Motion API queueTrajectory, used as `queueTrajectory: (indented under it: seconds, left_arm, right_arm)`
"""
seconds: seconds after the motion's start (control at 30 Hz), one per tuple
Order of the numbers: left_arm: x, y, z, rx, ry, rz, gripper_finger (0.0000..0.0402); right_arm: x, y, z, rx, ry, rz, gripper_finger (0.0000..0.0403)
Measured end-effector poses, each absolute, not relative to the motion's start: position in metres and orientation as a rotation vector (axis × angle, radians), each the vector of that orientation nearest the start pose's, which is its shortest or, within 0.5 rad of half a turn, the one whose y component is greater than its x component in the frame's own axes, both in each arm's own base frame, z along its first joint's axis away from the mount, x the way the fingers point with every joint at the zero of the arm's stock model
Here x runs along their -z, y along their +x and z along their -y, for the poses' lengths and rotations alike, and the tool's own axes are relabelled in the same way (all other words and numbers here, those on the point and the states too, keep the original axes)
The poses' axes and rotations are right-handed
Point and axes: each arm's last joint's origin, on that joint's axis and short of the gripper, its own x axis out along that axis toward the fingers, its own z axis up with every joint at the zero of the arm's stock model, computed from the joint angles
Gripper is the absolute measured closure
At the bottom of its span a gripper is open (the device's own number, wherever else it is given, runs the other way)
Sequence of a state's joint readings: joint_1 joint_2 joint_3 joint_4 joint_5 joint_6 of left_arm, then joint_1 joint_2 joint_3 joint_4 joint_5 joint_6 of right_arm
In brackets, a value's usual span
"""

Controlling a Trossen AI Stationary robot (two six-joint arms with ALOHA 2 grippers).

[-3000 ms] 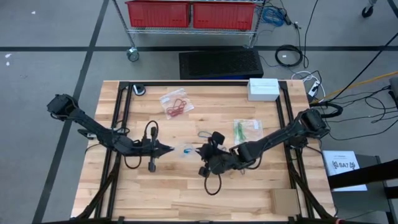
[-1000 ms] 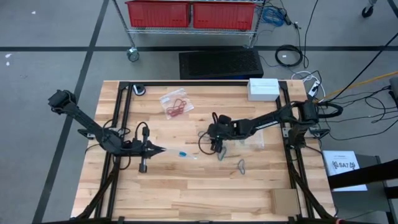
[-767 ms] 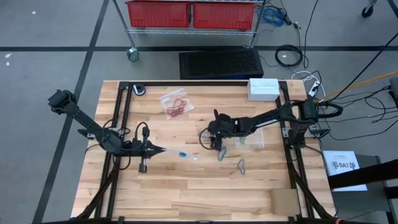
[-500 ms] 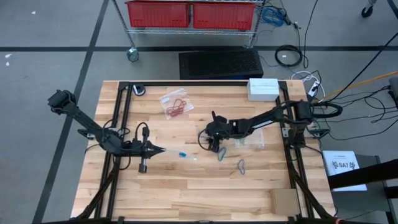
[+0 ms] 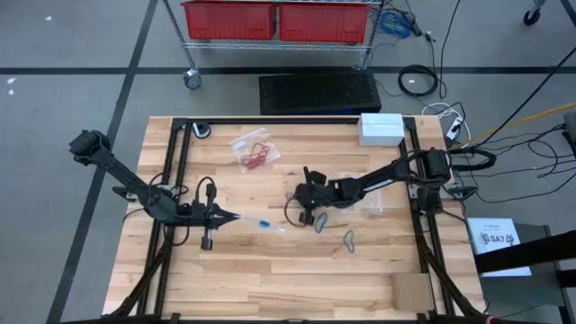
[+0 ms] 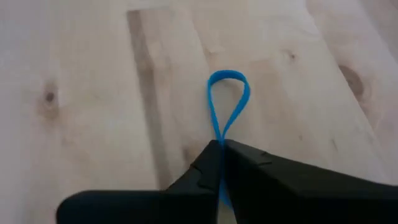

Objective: Sort rubber bands
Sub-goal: Put the top blue rubber band into the zip bag

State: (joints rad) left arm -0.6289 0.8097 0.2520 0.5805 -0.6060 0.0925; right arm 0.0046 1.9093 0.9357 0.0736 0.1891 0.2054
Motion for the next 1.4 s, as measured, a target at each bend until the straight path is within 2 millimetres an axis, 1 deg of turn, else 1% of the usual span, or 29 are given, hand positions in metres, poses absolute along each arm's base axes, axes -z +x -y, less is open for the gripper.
queueTrajectory:
  seconds: [0.1, 0.2, 0.4, 0.47, 0.53, 0.7, 0.83, 0.9, 1.0, 1.23, 1.33, 1.4]
  left_arm:
    - [-0.218, 0.146, 0.086, 0.021, 0.079, 0.02, 0.0401]
    - [-0.218, 0.146, 0.086, 0.016, 0.078, 0.019, 0.0402]
    - [-0.218, 0.146, 0.086, 0.015, 0.072, 0.019, 0.0401]
    - [-0.218, 0.146, 0.086, 0.014, 0.071, 0.02, 0.0401]
    - [-0.218, 0.146, 0.086, 0.014, 0.069, 0.022, 0.0401]
    - [-0.218, 0.146, 0.086, 0.014, 0.069, 0.022, 0.0401]
    - [-0.218, 0.146, 0.086, 0.014, 0.064, 0.021, 0.0401]
    - [-0.218, 0.146, 0.086, 0.013, 0.05, 0.022, 0.0402]
    - [-0.219, 0.146, 0.085, -0.003, 0.036, 0.031, 0.0401]
    - [-0.221, 0.146, 0.085, -0.02, 0.027, 0.041, 0.0401]
    - [-0.222, 0.146, 0.085, -0.026, 0.019, 0.051, 0.0401]
    - [-0.221, 0.146, 0.085, -0.026, 0.021, 0.049, 0.0401]
  right_arm:
    - [-0.117, 0.356, -0.011, 0.268, 0.046, -0.888, 0.04]
    - [-0.136, 0.359, -0.029, 0.257, -0.001, -0.914, 0.0401]
    - [-0.191, 0.368, -0.061, 0.348, -0.151, -0.931, 0.0402]
    - [-0.214, 0.372, -0.072, 0.38, -0.185, -0.913, 0.0402]
    - [-0.237, 0.375, -0.08, 0.415, -0.208, -0.877, 0.0402]
    - [-0.286, 0.381, -0.095, 0.478, -0.231, -0.767, 0.0403]
    - [-0.312, 0.385, -0.111, 0.413, -0.235, -0.667, 0.0403]
    - [-0.321, 0.387, -0.12, 0.376, -0.224, -0.601, 0.0403]
    - [-0.326, 0.39, -0.128, 0.308, -0.183, -0.541, 0.0403]
    - [-0.323, 0.398, -0.134, 0.261, -0.121, -0.5, 0.0403]
    - [-0.322, 0.405, -0.134, 0.225, -0.081, -0.466, 0.0403]
    - [-0.316, 0.41, -0.133, 0.211, -0.076, -0.469, 0.0403]
